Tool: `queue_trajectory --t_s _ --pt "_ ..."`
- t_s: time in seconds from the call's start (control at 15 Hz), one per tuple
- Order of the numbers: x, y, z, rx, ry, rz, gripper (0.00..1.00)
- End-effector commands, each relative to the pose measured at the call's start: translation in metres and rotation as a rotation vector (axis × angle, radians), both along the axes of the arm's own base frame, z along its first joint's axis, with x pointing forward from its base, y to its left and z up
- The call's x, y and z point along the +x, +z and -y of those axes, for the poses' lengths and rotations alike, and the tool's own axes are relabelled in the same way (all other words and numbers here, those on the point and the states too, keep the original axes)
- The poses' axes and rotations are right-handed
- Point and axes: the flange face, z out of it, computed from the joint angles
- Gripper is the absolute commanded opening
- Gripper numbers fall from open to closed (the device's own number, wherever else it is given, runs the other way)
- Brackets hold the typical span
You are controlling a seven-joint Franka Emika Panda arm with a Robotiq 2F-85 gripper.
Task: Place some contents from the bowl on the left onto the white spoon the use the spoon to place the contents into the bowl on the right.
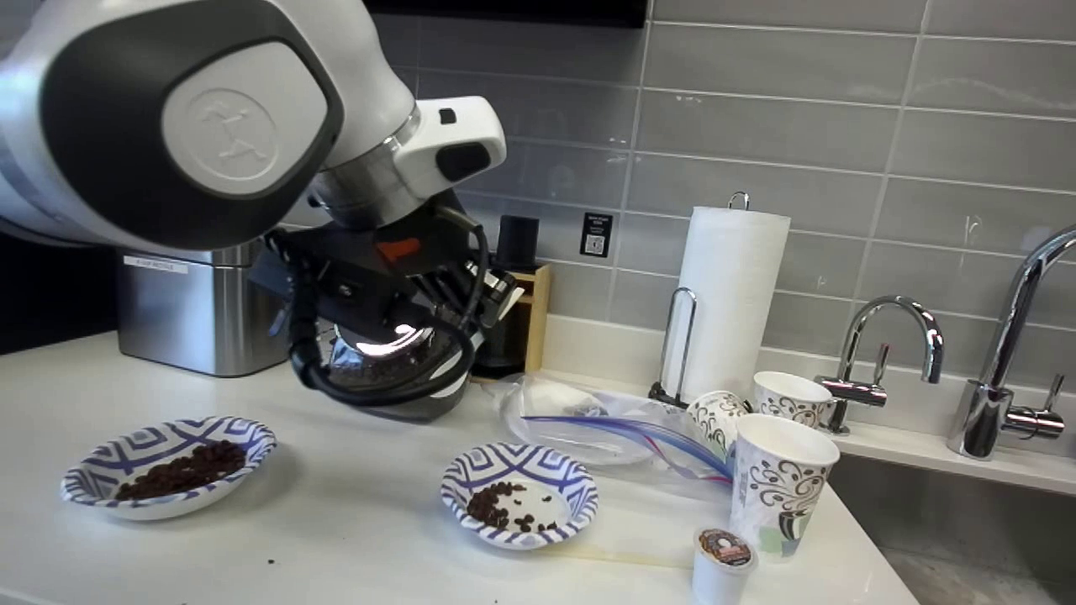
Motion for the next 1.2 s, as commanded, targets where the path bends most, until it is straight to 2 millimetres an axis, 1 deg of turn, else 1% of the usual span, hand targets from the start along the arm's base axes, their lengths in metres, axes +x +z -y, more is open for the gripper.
queue_trajectory --t_s 0.0,0.27,0.4,0.47,0.6,0.73,0.93,1.13 --pt "-0.011 -0.011 -0.018 -0.01 0.044 -0.062 0.03" --pt "-0.027 -0.043 -0.054 -0.02 0.136 -0.128 0.03" --pt "-0.038 -0.059 -0.066 -0.022 0.171 -0.162 0.03" --pt "-0.043 -0.068 -0.068 -0.025 0.185 -0.179 0.03" --pt "-0.052 -0.084 -0.067 -0.031 0.204 -0.21 0.03" --pt "-0.058 -0.095 -0.06 -0.037 0.215 -0.232 0.03" --pt "-0.063 -0.112 -0.045 -0.044 0.225 -0.263 0.03" --pt "-0.065 -0.123 -0.029 -0.045 0.236 -0.281 0.03"
